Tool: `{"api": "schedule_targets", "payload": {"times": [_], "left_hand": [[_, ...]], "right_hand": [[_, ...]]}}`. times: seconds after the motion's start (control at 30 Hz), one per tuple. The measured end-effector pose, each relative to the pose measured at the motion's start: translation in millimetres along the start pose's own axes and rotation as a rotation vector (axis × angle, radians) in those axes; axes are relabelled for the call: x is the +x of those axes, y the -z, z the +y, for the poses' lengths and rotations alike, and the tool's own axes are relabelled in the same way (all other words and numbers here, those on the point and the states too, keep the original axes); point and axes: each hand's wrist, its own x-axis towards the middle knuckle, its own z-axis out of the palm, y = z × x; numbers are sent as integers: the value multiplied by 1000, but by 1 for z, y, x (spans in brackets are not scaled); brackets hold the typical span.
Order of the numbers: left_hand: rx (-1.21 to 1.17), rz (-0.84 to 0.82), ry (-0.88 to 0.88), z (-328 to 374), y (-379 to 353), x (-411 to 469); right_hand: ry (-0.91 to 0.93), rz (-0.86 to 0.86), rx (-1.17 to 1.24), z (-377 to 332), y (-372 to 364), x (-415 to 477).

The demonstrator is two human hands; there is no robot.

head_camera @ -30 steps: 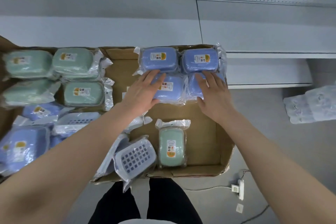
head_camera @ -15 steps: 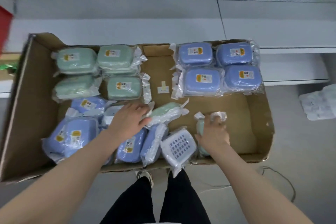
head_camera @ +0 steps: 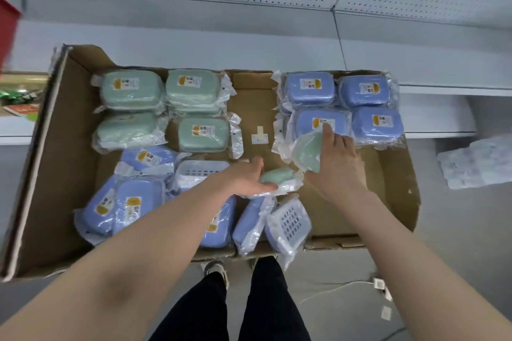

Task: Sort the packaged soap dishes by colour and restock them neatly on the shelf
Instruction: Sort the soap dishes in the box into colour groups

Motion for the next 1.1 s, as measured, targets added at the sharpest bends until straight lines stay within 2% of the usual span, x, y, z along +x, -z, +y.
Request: {"api": "schedule_targets", "payload": {"times": [0.13,0.23,0.3,0.4,0.5,0.57,0.67,0.8,0.87,0.93,1.03,1.1], "left_hand": [[-77,-35,31,1,-1,1],[-174,50,-26,-3,3,-5],[-165,232,-65,-9,11,-13],[-38,610,-64,-38,29,-27],[42,888,44,-83,35,-50],[98,983,146,-113,36,-66],[164,967,343,-150,39,-90],[-13,780,712,-178,38,-101],[-67,701,698,-182,32,-96],[-82,702,618,-185,29,-90],[-71,693,524,-190,33,-91],[-37,653,465,-197,37,-95]], "right_hand": [[62,22,-17,-4,10,9],[93,50,-29,-5,21,19],[117,79,-20,-7,25,29],[206,129,18,-22,27,52],[334,98,46,-56,19,74],[408,65,83,-82,9,83],[486,37,90,-115,-11,88],[574,89,106,-143,-29,92],[607,113,115,-156,-36,94],[632,99,74,-169,-43,94],[575,-10,1,-183,-51,93],[559,12,16,-185,-49,89]]}}
